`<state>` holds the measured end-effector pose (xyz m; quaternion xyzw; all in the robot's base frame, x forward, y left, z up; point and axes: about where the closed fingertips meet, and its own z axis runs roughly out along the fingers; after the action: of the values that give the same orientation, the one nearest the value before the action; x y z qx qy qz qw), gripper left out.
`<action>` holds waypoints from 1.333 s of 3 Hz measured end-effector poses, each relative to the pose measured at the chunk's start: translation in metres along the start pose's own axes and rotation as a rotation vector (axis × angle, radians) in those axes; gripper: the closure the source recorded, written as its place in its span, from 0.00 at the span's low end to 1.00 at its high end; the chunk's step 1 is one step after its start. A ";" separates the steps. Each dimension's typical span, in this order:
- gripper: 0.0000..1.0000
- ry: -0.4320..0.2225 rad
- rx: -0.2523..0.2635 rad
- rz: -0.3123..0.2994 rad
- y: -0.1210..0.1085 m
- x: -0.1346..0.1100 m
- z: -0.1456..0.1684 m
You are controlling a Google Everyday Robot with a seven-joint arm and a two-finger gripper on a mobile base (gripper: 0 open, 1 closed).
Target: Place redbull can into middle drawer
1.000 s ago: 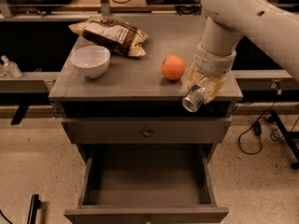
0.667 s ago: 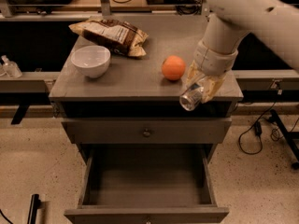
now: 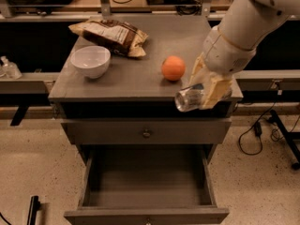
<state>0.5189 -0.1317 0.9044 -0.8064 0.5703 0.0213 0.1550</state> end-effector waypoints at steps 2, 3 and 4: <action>1.00 -0.090 0.054 0.291 0.045 -0.040 0.028; 1.00 -0.153 0.054 0.241 0.049 -0.043 0.021; 1.00 -0.326 0.033 0.234 0.067 -0.053 0.059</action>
Offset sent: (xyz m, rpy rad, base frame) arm -0.0445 0.0207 0.0002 0.0972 0.0270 -0.1433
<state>0.4466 -0.0878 0.8447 -0.7177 0.6280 0.1598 0.2550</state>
